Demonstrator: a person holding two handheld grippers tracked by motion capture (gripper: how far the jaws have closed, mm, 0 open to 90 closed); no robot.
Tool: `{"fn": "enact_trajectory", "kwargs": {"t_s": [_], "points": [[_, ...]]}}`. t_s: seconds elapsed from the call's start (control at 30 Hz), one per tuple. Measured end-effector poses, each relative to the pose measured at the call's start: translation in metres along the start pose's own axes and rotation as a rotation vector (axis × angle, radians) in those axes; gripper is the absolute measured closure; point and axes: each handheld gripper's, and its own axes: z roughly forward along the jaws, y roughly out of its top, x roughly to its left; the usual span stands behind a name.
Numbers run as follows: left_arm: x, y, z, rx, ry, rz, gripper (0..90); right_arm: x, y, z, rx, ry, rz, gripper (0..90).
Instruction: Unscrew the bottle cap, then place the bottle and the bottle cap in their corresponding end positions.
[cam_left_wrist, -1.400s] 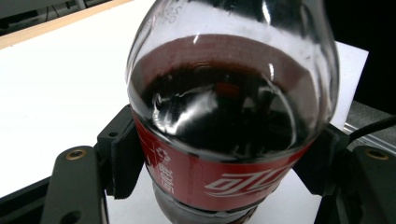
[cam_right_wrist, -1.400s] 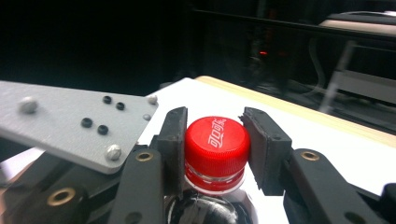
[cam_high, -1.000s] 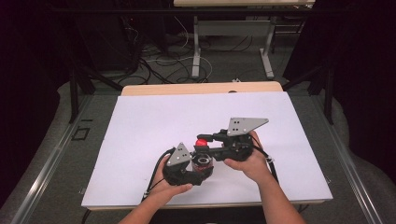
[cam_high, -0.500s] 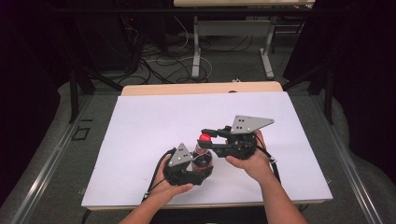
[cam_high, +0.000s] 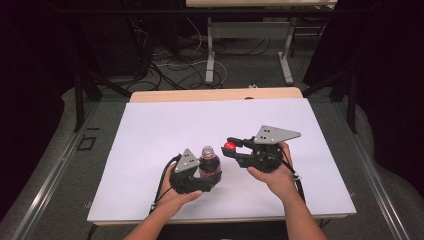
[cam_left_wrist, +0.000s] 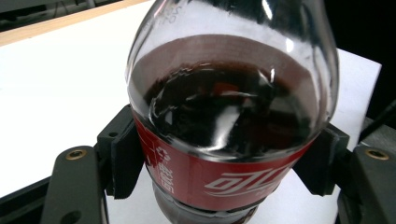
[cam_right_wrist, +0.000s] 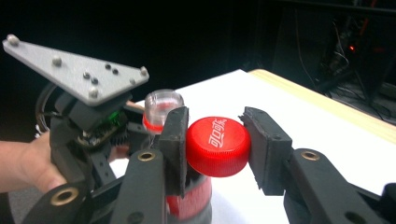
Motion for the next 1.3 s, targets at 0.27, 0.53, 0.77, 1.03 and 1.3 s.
{"fn": "enact_trajectory", "kwargs": {"t_s": [0.27,0.53,0.77,1.03,1.3], "points": [[0.015,0.014,0.002,-0.019,0.046,-0.016,29.3,-0.002,-0.013,0.000,0.033,-0.084,0.023,61.0],[0.035,0.046,0.011,-0.054,0.083,-0.029,29.3,-0.009,-0.033,0.004,0.081,-0.157,0.056,61.0],[0.058,0.067,0.036,-0.065,0.106,-0.076,29.3,-0.016,-0.045,0.005,0.079,-0.161,0.100,61.0],[0.072,0.072,0.072,-0.048,0.126,-0.051,29.3,-0.023,-0.054,0.007,0.078,-0.178,0.129,61.0],[0.086,0.063,0.106,-0.031,0.141,-0.049,29.2,-0.024,-0.055,0.011,0.102,-0.186,0.125,61.0]]}}
